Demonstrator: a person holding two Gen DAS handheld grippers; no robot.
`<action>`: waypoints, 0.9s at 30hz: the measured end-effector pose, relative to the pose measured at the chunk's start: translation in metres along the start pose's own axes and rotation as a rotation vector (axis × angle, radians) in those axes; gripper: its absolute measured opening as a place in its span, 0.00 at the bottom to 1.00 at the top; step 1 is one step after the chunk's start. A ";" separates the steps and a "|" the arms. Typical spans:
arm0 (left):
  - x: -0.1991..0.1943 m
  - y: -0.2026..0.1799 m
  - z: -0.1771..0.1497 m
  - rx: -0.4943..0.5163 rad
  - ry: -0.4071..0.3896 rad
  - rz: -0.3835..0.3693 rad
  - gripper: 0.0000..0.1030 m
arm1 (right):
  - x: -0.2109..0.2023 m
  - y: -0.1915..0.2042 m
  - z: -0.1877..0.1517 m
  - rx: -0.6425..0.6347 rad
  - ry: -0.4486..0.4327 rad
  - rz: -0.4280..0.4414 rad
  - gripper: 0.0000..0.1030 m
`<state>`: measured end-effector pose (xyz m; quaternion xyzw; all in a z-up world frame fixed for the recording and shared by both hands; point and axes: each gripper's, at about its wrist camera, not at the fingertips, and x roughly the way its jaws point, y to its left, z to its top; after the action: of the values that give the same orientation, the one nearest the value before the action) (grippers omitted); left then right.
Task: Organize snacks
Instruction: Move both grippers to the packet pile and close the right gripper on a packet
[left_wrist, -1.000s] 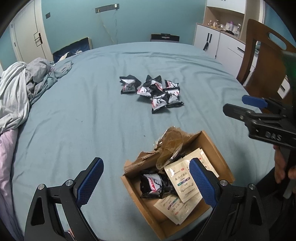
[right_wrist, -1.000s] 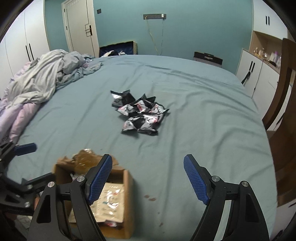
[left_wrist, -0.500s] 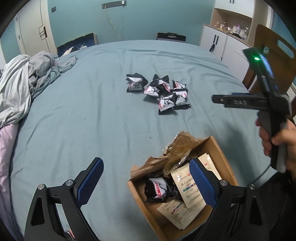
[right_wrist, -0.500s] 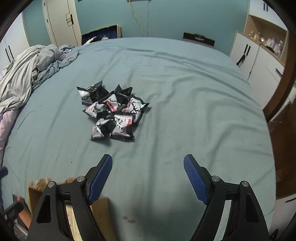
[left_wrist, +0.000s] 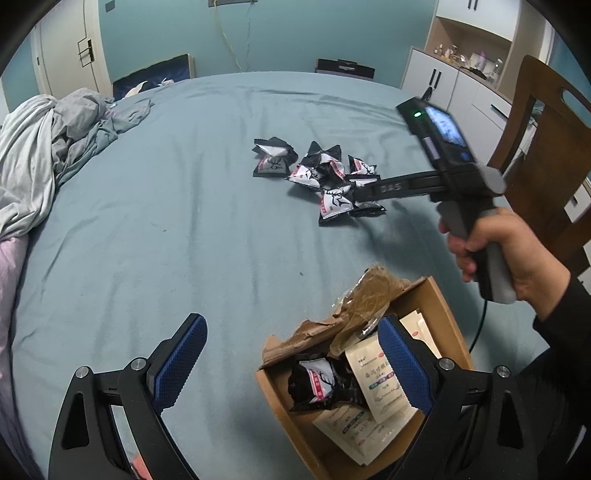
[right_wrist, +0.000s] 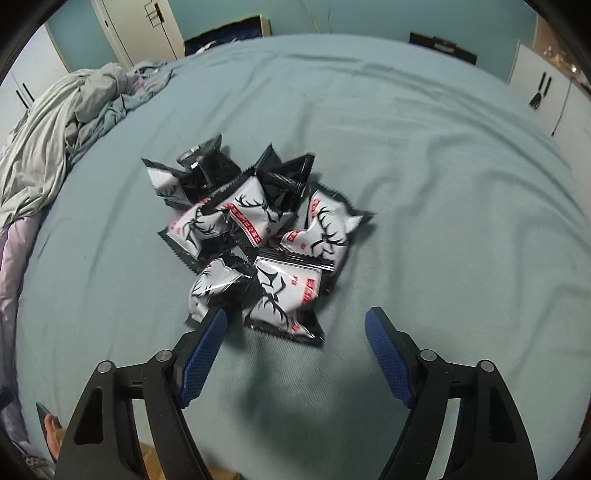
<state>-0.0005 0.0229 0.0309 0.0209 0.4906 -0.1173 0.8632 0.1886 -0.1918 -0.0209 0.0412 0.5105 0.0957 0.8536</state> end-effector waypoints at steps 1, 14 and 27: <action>0.001 0.000 0.000 0.001 -0.001 0.004 0.92 | 0.009 -0.001 0.001 0.006 0.020 0.005 0.66; 0.038 -0.020 0.081 0.086 0.003 -0.031 0.92 | -0.043 -0.027 -0.016 0.129 -0.068 0.109 0.04; 0.172 -0.044 0.147 0.037 0.296 -0.044 0.92 | -0.049 -0.091 -0.050 0.498 0.090 0.214 0.08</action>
<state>0.1976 -0.0732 -0.0359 0.0430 0.6107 -0.1407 0.7781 0.1329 -0.2925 -0.0175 0.2995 0.5483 0.0586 0.7786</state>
